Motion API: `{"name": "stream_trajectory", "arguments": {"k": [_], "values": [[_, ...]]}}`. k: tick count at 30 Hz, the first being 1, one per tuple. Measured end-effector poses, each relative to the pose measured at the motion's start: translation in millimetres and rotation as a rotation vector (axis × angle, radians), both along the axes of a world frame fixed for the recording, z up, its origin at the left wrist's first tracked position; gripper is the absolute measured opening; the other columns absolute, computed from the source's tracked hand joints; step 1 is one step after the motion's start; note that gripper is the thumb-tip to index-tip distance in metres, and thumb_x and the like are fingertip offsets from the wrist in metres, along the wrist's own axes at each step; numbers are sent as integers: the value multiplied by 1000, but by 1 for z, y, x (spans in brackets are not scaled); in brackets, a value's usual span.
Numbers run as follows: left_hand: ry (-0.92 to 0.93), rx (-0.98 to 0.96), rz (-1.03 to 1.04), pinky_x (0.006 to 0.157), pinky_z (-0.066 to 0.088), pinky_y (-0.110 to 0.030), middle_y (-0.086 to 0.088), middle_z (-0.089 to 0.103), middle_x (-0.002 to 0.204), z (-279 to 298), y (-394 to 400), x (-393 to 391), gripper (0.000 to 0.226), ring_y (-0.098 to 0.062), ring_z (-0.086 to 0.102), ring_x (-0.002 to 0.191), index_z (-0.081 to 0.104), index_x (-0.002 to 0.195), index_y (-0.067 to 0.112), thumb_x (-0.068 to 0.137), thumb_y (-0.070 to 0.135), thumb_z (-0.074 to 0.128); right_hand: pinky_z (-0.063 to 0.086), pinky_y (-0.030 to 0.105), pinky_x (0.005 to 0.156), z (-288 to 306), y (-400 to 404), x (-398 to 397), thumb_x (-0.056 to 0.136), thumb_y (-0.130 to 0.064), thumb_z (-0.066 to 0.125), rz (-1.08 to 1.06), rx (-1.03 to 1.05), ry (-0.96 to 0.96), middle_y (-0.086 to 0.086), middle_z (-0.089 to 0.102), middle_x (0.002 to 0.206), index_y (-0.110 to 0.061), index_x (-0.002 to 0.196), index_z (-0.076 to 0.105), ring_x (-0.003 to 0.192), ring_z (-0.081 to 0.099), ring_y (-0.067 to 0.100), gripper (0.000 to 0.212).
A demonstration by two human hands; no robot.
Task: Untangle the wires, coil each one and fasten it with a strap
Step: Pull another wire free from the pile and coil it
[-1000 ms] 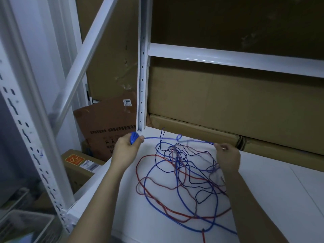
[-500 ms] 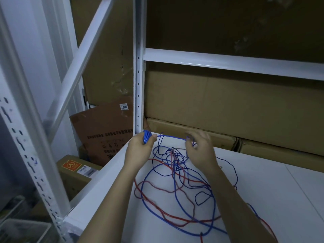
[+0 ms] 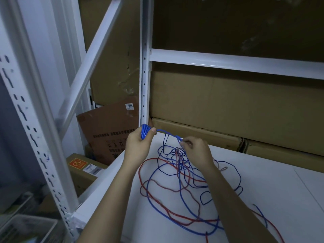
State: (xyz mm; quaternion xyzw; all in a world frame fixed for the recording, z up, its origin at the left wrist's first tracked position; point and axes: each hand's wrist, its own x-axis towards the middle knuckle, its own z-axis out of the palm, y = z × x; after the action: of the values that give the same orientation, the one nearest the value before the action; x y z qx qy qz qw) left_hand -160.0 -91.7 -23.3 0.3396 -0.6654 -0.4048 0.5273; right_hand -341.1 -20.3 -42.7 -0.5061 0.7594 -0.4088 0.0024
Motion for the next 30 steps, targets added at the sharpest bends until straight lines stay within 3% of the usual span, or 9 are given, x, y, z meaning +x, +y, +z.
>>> {"name": "stream_trajectory", "arguments": {"k": [3,6,8,11,15,18,22,26,30], "values": [[0,-3,-7,50,32,-15,3,41,55,3,1,-1,27,-3,38,47,68,82,10,96,30,56,52,30,65,8,-3,2,94,-14,57,10,-152,-209,4,69,76,-9,93,68,68,66,10,13],[-31,-13,-30,52,34,-17,8,44,54,5,2,-3,32,-1,42,48,67,82,9,96,34,53,52,17,60,32,-7,4,95,-7,56,85,-455,-696,2,67,72,-8,92,64,58,67,5,9],[-62,-44,-71,53,34,-14,8,49,57,8,4,-6,38,-1,43,50,64,84,0,97,34,52,53,16,62,51,-9,7,95,-3,54,184,-632,-954,1,68,71,-8,88,63,61,68,8,12],[-72,-75,-143,50,32,-12,11,46,56,18,8,-14,35,-1,40,48,60,74,8,97,33,53,54,17,66,78,-12,12,96,-1,51,332,-815,-1107,-4,69,67,-6,90,59,64,67,8,11],[-44,-54,-212,56,31,-22,7,39,55,40,11,-31,43,-7,37,50,51,73,1,97,37,51,55,19,69,112,-14,14,95,1,51,434,-967,-1138,-4,68,69,-6,92,58,67,66,7,10],[-29,-113,-214,52,34,-10,11,53,60,63,10,-41,38,3,48,52,58,79,5,97,37,52,54,18,68,140,-14,11,96,2,49,493,-1035,-1108,-4,68,68,-7,90,58,67,66,6,13],[-35,-163,-193,60,36,-22,-12,56,77,98,1,-54,47,-13,49,67,53,86,-5,96,41,52,55,20,72,182,-15,4,96,0,49,535,-1076,-973,3,67,77,-7,90,59,69,66,7,14],[-71,-233,-198,44,30,-13,3,39,59,121,-2,-61,35,-2,34,44,40,71,16,97,37,51,55,20,73,207,-17,1,96,0,49,526,-1095,-846,6,64,82,-10,90,60,70,66,6,16],[-139,-221,-195,46,32,-14,6,39,58,113,-6,-63,31,-3,36,44,42,73,16,99,31,49,53,20,71,192,-16,-6,97,-1,48,471,-1020,-851,6,61,81,-9,88,59,65,61,5,17]]}}
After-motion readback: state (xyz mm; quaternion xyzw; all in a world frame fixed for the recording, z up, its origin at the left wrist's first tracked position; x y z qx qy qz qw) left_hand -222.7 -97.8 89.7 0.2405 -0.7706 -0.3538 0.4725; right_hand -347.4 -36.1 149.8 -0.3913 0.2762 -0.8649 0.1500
